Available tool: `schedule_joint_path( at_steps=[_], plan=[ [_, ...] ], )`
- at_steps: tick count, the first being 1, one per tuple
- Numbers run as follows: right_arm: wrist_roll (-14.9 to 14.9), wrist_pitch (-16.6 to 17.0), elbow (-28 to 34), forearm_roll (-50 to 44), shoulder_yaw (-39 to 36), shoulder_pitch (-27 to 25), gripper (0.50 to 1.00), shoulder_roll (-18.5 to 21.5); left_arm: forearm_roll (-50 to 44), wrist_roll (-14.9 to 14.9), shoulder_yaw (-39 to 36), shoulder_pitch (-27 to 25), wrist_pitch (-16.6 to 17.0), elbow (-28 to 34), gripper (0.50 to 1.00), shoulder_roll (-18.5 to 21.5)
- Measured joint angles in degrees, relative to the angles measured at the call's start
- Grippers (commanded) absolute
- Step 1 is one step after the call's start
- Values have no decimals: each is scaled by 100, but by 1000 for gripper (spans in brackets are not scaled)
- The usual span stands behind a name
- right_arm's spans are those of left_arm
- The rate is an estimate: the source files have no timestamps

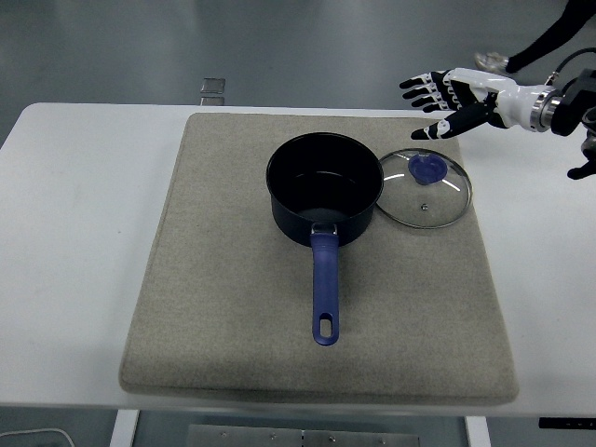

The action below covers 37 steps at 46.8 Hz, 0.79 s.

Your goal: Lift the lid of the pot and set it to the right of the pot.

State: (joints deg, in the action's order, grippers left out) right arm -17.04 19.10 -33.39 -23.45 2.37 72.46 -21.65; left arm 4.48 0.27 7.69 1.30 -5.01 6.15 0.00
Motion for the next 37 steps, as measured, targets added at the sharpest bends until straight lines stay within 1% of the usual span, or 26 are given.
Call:
schedule_joint_path(
  at_steps=[3, 7, 13, 17, 23, 27, 32, 37],
  plan=[
    [0, -302, 1, 357, -48, -102, 895, 30, 0, 0, -1, -4, 0, 0, 1000, 0],
    [0, -500, 1, 644, -213, -203, 895, 79, 0, 0, -2, -3, 0, 0, 1000, 0],
    [0, -551, -1, 1005, -840, -508, 895, 120, 0, 1, -1, -2, 0, 0, 1000, 0],
    [31, -557, 1, 1152, -1257, -684, 895, 229, 0, 0, 0, -5, 0, 0, 1000, 0],
    [342, -620, -1, 1516, -1676, -895, 895, 405, 0, 0, -2, -2, 0, 0, 1000, 0],
    [439, -712, 0, 1824, -1805, -979, 897, 471, 0, 0, -3, -4, 0, 0, 1000, 0],
    [409, -783, -1, 1892, -1836, -1002, 905, 528, 0, 0, -3, -3, 0, 0, 1000, 0],
    [397, -778, -8, 1897, -1837, -1010, 913, 539, 0, 0, -3, -2, 0, 0, 1000, 0]
  ],
)
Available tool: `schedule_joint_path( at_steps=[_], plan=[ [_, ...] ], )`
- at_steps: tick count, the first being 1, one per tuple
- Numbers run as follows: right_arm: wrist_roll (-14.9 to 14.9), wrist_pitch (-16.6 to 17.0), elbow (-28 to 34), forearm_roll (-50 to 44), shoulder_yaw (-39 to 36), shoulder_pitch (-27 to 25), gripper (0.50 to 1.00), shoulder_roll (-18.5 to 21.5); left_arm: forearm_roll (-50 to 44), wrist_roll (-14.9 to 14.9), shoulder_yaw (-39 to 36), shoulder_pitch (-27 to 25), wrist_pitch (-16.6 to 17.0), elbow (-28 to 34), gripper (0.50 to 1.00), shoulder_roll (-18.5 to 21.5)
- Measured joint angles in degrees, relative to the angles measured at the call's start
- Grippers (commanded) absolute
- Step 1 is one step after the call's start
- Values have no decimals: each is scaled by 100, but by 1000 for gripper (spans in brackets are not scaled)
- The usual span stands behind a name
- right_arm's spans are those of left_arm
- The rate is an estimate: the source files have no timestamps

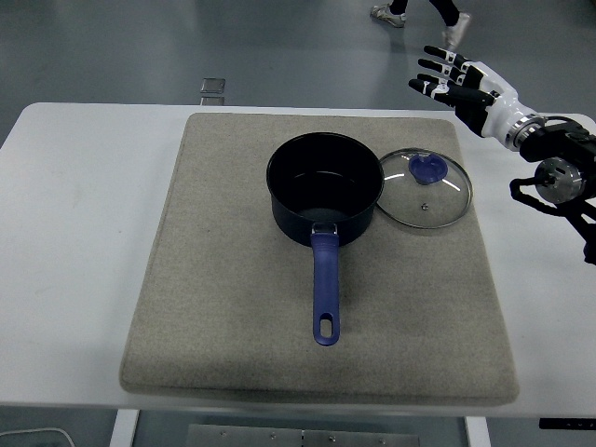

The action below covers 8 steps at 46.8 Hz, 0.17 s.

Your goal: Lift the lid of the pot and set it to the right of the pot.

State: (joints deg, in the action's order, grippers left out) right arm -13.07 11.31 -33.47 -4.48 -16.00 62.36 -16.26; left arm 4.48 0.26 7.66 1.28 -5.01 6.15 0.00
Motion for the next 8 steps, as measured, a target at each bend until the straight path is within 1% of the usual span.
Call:
schedule_joint_path(
  at_steps=[8],
  plan=[
    [-2, 35, -1, 0, 0, 0, 913, 0, 0, 0, 3, -4, 0, 0, 1000, 0]
  ],
)
